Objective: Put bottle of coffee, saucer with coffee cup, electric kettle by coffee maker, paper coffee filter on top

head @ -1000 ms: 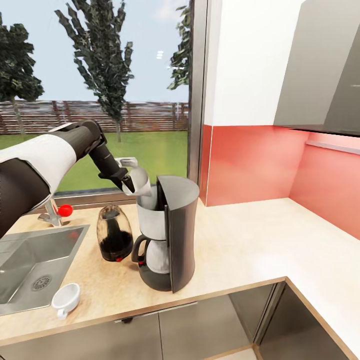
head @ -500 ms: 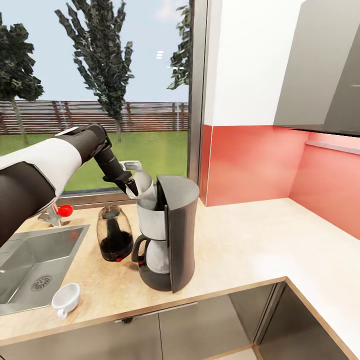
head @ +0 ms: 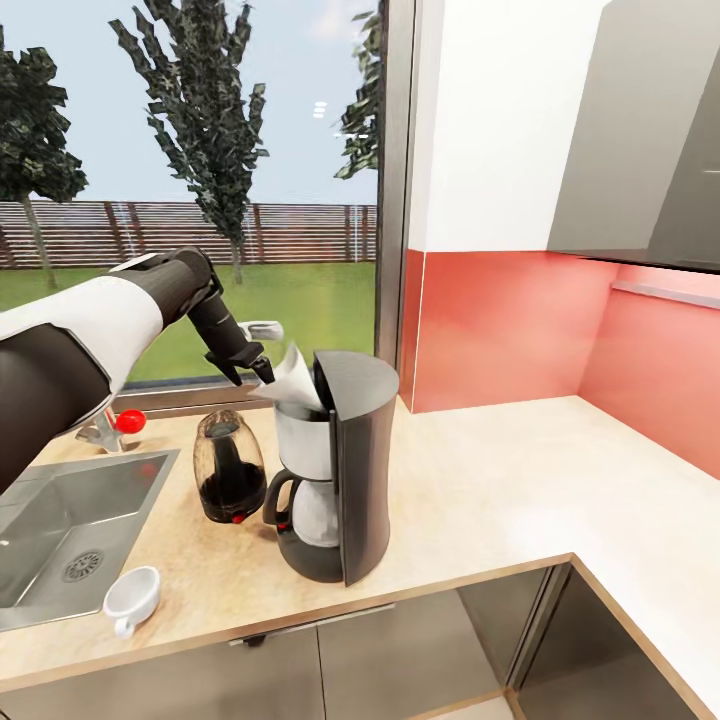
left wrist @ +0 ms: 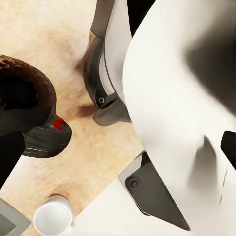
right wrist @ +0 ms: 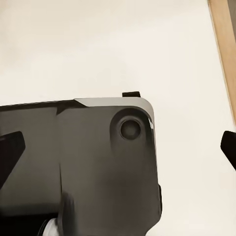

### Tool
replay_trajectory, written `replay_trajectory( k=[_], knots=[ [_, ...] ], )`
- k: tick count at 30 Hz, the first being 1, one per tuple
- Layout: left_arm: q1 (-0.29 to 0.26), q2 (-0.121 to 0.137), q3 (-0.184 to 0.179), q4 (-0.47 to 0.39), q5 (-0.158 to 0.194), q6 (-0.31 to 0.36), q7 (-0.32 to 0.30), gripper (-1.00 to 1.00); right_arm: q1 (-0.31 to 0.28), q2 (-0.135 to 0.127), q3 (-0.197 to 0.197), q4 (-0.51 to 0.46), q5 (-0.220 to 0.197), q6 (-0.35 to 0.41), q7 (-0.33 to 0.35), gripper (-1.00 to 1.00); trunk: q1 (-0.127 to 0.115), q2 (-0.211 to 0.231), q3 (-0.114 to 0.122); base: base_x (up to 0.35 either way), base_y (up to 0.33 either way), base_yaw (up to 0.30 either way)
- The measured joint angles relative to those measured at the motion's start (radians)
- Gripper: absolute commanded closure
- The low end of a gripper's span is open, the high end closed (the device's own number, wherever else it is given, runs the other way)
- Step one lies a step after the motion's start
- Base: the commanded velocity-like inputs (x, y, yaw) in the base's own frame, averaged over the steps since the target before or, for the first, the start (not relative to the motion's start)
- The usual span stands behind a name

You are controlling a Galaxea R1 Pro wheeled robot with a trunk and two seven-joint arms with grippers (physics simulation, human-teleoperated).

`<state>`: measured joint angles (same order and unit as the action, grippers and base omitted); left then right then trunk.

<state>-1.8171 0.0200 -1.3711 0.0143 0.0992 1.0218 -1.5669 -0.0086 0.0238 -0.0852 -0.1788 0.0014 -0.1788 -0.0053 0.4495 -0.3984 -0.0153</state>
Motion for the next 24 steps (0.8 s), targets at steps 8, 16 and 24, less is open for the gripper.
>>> replay_trajectory(
  k=[8, 16, 24],
  knots=[
    [-0.006, -0.001, 0.001, 0.000, 0.001, 0.000, 0.000, -1.00, 0.000, 0.000, 0.001, 0.000, 0.000, 0.000, 0.000, -1.00, 0.000, 0.000, 0.000, 0.000, 0.000, 0.000],
    [-0.030, -0.002, 0.001, 0.001, 0.060, -0.001, 0.002, -1.00, 0.000, 0.000, 0.000, 0.000, 0.000, 0.000, 0.000, -1.00, 0.000, 0.000, 0.000, 0.000, 0.000, 0.000],
    [-0.041, 0.000, 0.001, 0.002, 0.085, -0.001, 0.003, -1.00, 0.000, 0.000, 0.000, 0.000, 0.000, 0.000, 0.000, -1.00, 0.000, 0.000, 0.000, 0.000, 0.000, 0.000]
  ],
)
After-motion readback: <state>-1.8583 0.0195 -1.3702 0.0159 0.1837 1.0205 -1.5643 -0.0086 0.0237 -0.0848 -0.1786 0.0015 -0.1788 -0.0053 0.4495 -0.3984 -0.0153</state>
